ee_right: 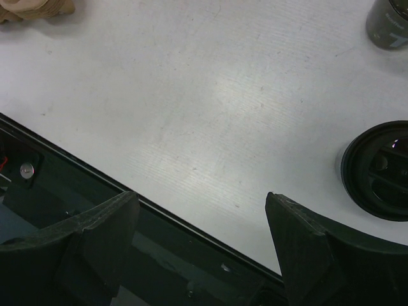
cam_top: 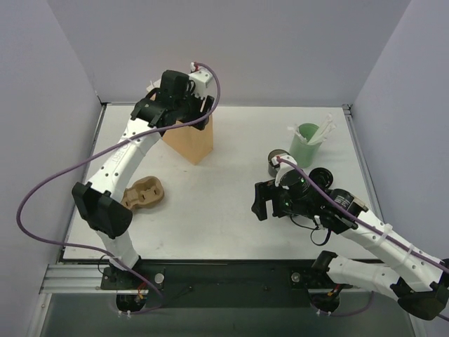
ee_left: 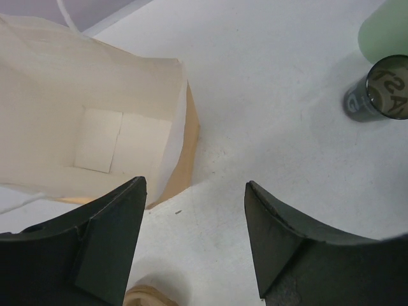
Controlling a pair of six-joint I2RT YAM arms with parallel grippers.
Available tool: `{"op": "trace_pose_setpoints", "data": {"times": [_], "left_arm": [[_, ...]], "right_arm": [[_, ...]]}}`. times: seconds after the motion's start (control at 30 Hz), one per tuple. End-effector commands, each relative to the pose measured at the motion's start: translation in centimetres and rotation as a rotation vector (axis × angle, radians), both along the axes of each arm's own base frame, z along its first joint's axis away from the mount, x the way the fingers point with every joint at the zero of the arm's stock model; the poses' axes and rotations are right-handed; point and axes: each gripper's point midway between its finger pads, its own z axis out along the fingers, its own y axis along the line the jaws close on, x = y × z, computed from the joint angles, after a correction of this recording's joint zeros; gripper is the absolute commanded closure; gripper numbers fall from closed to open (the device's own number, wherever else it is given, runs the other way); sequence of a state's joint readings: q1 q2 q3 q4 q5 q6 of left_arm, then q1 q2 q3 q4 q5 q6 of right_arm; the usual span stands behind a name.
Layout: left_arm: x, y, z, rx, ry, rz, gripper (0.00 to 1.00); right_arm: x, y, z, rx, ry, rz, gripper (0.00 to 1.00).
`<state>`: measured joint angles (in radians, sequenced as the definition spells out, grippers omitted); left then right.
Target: Pack the takeout coffee
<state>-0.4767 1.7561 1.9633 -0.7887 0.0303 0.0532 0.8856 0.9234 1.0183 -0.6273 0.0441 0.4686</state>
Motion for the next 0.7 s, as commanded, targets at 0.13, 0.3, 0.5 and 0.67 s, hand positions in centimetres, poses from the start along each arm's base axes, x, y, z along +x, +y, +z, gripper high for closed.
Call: {"op": "trace_pose_setpoints", "data": {"times": [0.13, 0.3, 0.5, 0.67], "left_arm": [[3.8, -1.3, -0.8, 0.011, -0.04, -0.089, 0.41], [3.3, -1.9, -0.5, 0.002, -0.022, -0.12, 0.76], [-1.5, -3.8, 1.4, -0.018, -0.013, -0.23, 0.9], [-8.6, -5.3, 0.4, 0.024, 0.024, -0.337, 0.94]], "right_arm": [[-0.1, 0.2, 1.0, 0.017, -0.043, 0.036, 0.17], [-0.1, -0.2, 1.1, 0.017, -0.056, 0.03, 0.17], [-0.2, -0.4, 2.1, 0.041, -0.08, 0.028, 0.17], [-0.2, -1.0, 3.1, 0.054, -0.109, 0.015, 0.16]]}}
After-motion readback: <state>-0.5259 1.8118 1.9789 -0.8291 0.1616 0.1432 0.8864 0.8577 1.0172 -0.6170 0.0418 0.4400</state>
